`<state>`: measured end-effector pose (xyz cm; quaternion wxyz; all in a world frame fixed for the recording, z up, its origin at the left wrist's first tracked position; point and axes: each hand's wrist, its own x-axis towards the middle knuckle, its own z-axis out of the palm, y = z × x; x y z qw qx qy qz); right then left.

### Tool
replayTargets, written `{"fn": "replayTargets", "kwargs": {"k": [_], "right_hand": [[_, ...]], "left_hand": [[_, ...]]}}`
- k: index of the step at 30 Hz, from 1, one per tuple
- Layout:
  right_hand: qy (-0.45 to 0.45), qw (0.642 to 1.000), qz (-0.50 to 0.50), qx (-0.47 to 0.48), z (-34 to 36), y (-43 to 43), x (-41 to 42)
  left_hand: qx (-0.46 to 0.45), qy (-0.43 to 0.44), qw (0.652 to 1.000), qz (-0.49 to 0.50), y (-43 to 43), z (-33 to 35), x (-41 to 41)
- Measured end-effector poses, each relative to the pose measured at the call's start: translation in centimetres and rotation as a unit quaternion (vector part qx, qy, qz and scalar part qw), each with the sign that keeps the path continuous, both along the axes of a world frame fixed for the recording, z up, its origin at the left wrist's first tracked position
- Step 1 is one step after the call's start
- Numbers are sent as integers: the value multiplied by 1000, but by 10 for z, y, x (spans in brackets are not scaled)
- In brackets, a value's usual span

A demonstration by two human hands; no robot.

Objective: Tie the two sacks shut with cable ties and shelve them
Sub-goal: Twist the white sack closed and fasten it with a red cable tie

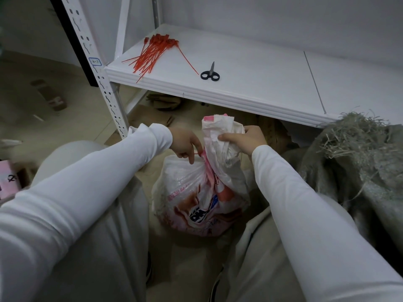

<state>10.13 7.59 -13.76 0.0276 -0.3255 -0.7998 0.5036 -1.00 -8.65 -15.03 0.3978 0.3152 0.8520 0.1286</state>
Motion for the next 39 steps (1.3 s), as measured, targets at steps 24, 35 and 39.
{"fn": "replayTargets", "kwargs": {"k": [24,35,39], "right_hand": [[41,994,-89,44,-3,-22,-5],[-48,997,52,-37,7,4,-12],[-102,988,94,64,10,6,-16]], "left_hand": [[119,203,964,123,39,-30,72],[116,193,970,94,27,-39,59],[143,174,967,118,30,-39,61]]}}
